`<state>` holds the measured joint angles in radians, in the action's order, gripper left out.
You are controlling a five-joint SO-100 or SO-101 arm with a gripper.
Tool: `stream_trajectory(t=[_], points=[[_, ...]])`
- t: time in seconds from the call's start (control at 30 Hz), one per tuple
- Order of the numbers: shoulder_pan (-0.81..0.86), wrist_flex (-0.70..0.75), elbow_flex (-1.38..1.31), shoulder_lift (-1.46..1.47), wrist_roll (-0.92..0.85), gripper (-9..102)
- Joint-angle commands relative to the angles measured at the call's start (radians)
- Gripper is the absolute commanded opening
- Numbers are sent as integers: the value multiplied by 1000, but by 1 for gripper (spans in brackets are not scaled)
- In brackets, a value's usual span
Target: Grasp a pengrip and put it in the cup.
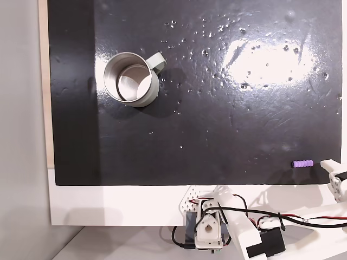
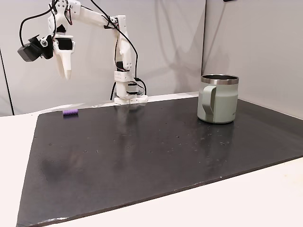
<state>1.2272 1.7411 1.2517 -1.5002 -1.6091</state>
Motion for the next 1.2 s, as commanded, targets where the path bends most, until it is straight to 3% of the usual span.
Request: stream_trajectory(t=[0.0,0.6,1.17], points=[[-3,-51,25,5,-5,24],[-89,-287,189,144,101,25],[-11,-549,517,38,17,25]])
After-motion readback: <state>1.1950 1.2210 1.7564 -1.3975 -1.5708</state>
